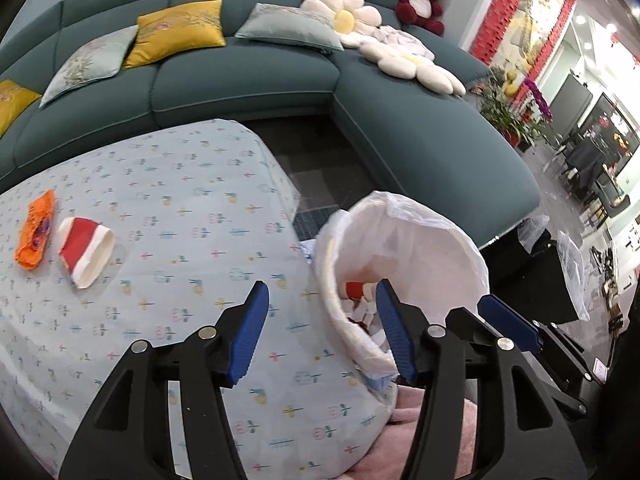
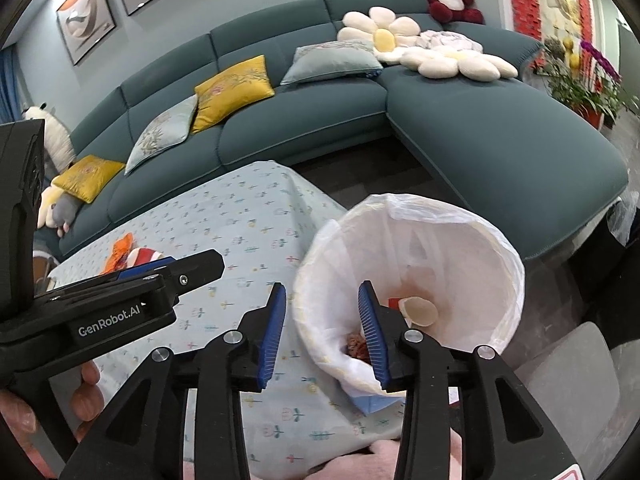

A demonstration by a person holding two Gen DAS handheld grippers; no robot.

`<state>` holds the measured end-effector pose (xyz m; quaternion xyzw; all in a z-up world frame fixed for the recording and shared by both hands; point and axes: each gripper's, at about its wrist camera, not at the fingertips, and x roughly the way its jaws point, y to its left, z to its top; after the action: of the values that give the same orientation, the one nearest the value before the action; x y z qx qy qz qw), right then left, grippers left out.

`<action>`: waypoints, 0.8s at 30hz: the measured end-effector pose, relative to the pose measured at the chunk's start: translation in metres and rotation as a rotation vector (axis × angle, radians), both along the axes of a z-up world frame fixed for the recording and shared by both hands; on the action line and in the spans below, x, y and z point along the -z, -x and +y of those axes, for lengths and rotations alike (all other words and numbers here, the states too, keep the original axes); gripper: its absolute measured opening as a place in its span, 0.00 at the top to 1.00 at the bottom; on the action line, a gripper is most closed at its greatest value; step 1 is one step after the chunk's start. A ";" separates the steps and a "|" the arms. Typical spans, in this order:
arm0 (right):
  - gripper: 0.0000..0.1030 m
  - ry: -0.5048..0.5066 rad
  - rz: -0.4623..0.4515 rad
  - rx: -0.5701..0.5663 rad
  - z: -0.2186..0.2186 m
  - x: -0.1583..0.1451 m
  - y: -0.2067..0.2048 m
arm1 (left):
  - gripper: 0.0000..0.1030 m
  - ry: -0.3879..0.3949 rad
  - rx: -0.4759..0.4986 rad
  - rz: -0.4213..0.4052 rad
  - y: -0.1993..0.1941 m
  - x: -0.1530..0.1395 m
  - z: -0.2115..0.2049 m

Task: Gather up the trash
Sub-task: 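Move both grippers back over the orange bag and last cup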

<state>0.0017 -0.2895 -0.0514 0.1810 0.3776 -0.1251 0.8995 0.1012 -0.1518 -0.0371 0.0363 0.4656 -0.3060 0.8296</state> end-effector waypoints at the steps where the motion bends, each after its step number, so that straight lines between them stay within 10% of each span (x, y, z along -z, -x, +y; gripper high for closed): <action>1: 0.62 0.004 -0.001 -0.010 0.005 -0.002 -0.002 | 0.48 0.002 -0.011 -0.003 -0.002 -0.002 0.007; 24: 0.62 0.049 0.022 -0.260 0.140 -0.012 -0.058 | 0.43 0.011 -0.257 -0.012 -0.036 -0.001 0.154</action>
<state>0.0598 -0.1498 -0.0389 0.1074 0.4044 -0.0186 0.9081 0.1369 0.0024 -0.0359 -0.0262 0.4600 -0.1995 0.8649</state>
